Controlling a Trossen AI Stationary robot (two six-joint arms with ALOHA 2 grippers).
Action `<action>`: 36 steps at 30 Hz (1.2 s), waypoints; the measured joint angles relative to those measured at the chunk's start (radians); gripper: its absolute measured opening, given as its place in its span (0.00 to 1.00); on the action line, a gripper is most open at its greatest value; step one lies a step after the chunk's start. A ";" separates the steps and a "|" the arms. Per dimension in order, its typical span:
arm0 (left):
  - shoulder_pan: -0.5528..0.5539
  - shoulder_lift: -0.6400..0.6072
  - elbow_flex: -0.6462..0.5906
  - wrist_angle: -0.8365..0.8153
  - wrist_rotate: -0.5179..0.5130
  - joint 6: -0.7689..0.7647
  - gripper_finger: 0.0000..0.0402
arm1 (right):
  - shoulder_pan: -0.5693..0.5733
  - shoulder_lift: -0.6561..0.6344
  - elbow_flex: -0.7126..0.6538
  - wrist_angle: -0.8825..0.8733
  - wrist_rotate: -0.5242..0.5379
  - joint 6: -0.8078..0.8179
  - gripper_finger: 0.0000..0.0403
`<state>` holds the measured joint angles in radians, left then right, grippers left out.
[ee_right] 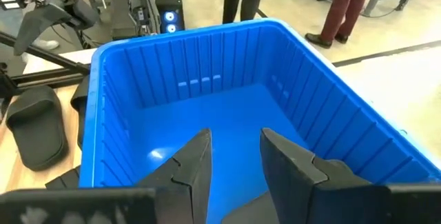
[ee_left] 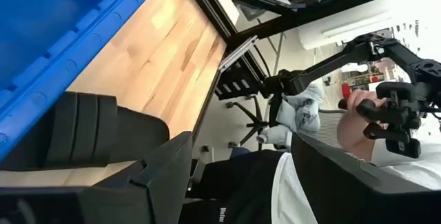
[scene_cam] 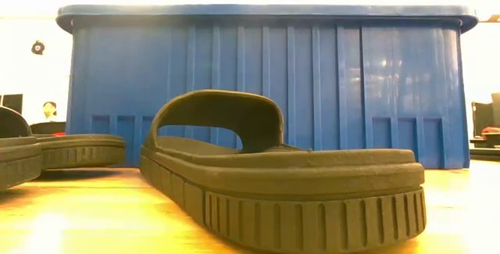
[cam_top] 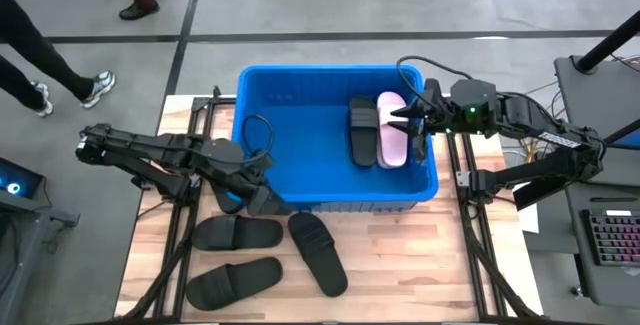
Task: Pick and place slides into bin
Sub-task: Put the black slide into the blue bin
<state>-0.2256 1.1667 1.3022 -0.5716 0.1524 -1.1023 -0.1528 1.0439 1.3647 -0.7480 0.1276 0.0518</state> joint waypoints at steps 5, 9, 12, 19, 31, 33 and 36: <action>0.001 0.000 0.000 0.000 0.000 0.016 0.58 | 0.001 0.004 -0.001 0.062 -0.135 0.046 0.28; 0.001 0.000 0.000 0.000 0.000 0.048 0.58 | 0.030 0.017 -0.020 0.165 -0.412 0.046 0.28; 0.001 0.000 0.000 -0.001 0.000 0.061 0.58 | 0.062 0.038 -0.027 0.205 -0.536 0.045 0.29; -0.008 0.000 0.000 -0.016 0.000 0.034 0.58 | 0.109 0.084 -0.027 0.207 -0.543 0.045 0.28; -0.013 0.003 0.000 0.104 -0.101 0.201 0.58 | 0.256 0.217 -0.029 0.332 -0.519 -0.029 0.28; -0.012 0.003 0.000 0.147 -0.102 0.218 0.58 | 0.280 0.226 -0.027 0.372 -0.519 -0.042 0.28; -0.012 0.000 0.000 0.150 -0.089 0.229 0.58 | 0.305 0.235 -0.011 0.392 -0.516 -0.072 0.27</action>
<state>-0.2379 1.1672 1.3018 -0.4218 0.0633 -0.8730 0.1521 1.2792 1.3536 -0.3559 -0.3888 -0.0205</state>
